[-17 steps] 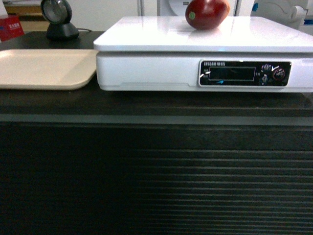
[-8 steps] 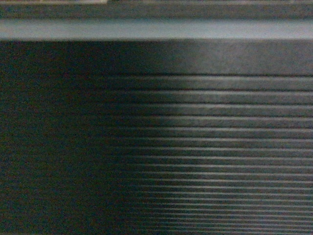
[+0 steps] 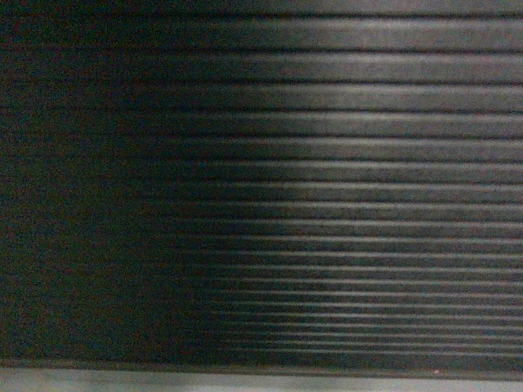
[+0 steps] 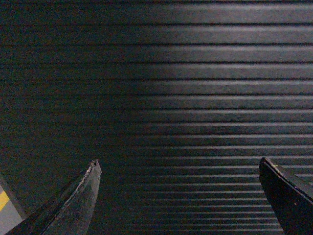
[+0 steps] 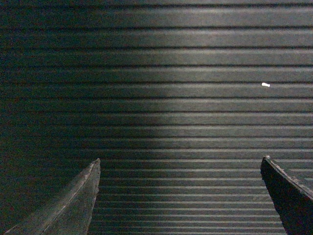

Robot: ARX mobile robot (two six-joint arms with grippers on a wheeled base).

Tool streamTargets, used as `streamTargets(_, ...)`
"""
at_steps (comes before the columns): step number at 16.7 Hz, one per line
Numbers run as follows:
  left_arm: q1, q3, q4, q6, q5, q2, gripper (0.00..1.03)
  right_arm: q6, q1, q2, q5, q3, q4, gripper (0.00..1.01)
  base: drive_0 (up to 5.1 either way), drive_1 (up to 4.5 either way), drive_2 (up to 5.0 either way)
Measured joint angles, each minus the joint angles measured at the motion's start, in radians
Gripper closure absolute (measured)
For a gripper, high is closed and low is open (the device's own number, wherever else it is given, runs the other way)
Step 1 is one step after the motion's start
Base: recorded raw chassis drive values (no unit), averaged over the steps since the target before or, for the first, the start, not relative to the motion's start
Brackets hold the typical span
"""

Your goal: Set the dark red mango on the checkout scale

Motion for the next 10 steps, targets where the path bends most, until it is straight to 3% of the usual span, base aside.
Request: streamTargets(10, 0.000, 0.000, -0.003, 0.000, 0.000, 0.000, 0.05, 0.000, 0.000, 0.000, 0.001, 0.000, -0.001, 0.03, 0.0, 0.00, 0.0)
